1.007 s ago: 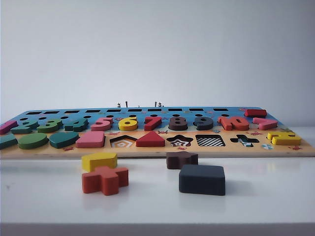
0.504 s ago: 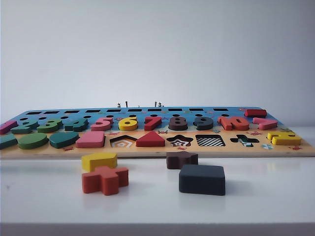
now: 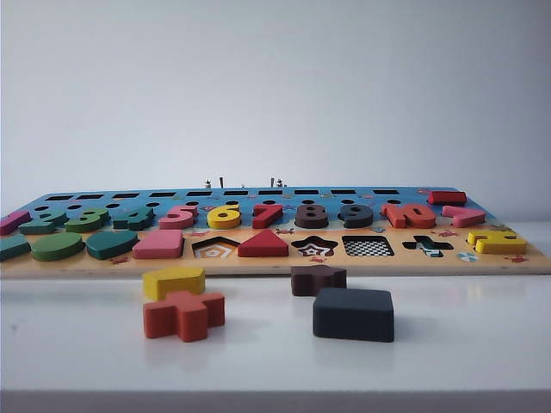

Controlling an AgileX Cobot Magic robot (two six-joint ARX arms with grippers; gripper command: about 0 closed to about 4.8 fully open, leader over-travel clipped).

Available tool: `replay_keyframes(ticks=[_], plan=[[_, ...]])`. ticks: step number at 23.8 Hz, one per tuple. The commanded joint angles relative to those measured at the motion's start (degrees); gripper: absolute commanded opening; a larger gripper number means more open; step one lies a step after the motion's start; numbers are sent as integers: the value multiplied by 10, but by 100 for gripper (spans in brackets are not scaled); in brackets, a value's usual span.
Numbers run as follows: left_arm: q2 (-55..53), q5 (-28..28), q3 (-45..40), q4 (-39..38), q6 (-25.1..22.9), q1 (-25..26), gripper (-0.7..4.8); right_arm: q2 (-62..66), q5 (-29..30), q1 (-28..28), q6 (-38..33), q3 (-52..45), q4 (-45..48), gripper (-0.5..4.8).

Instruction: Insert the cube into the slot.

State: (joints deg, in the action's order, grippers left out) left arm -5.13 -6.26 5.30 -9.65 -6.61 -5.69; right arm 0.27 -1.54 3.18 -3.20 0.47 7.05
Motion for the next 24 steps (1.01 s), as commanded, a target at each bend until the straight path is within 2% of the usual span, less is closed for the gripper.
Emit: replay_keyframes(ticks=[1, 4, 10, 15, 24], plan=[[-20, 2, 21, 7, 0, -4, 20, -1, -2, 0, 1, 0, 5, 0], [-41, 2, 43, 1, 0, -14, 20, -1, -2, 0, 0, 0, 5, 0], [-104, 36, 127, -73, 0, -54, 20, -1, 0, 0, -1, 0, -9, 0], [-144, 57, 180, -105, 0, -87, 20, -1, 3, 0, -21, 0, -10, 0], [-250, 165, 292, -219, 2, -174, 20, -1, 17, 1, -96, 2, -12, 0]])
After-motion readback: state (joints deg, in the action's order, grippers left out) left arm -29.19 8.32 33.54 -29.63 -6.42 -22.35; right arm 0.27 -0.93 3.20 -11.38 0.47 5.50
